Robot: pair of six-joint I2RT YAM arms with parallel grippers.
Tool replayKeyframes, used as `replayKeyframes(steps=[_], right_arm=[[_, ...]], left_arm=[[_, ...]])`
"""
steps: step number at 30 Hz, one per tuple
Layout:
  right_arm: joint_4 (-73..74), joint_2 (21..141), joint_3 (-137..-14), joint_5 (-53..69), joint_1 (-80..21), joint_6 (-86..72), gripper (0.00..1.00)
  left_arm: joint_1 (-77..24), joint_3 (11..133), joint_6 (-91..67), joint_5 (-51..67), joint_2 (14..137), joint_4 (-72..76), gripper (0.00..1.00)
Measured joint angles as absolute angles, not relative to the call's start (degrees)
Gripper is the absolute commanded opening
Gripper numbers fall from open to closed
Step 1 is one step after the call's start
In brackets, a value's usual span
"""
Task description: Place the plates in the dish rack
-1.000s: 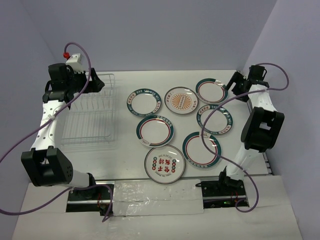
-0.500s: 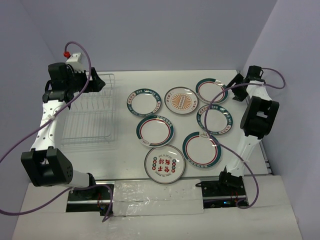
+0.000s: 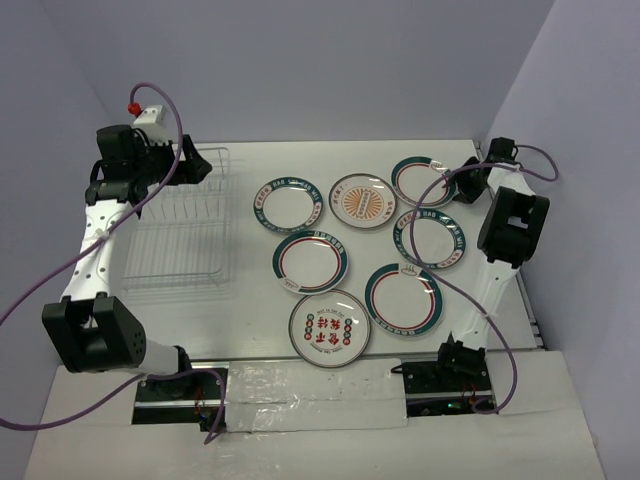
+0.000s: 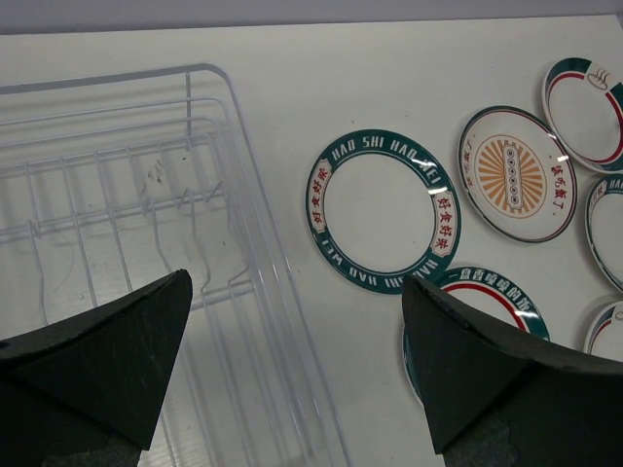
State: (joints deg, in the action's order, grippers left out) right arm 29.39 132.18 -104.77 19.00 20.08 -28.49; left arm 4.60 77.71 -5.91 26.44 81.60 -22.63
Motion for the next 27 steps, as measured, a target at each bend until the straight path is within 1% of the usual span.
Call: replayKeyframes(steps=[3,4,6,7,10,17,24,27], right_arm=[[29.4,133.1,-105.4,20.3,20.1,-28.8,0.41],[29.5,133.6,-105.8,20.7,20.1,-28.9,0.32],[29.4,134.5,-106.5,21.3,20.1,-29.1,0.27],[29.2,134.9,-106.7,21.8,20.1,-29.3,0.17],[28.6,135.2,-107.0,25.2,20.2,-30.0,0.0],[25.9,134.8,-107.0,29.6,20.6,-31.7,0.0],[23.7,129.7,-100.4,32.4,22.2,-32.6,0.0],[21.1,125.1,-95.0,34.5,22.6,-34.0,0.0]], left_arm=[[4.6,77.7,-6.2,26.5,81.9,-22.6,0.99],[4.6,77.7,-6.4,26.6,82.1,-22.6,0.99],[4.6,77.8,-6.7,26.9,82.7,-22.6,0.99],[4.6,77.9,-6.8,26.9,83.1,-22.6,0.99],[4.6,78.0,-7.1,27.0,83.9,-22.7,0.99],[4.6,78.1,-8.0,27.2,84.4,-22.6,0.99],[4.5,79.7,-9.8,26.5,84.8,-22.5,0.99],[3.9,82.7,-9.9,24.9,85.8,-22.7,0.99]])
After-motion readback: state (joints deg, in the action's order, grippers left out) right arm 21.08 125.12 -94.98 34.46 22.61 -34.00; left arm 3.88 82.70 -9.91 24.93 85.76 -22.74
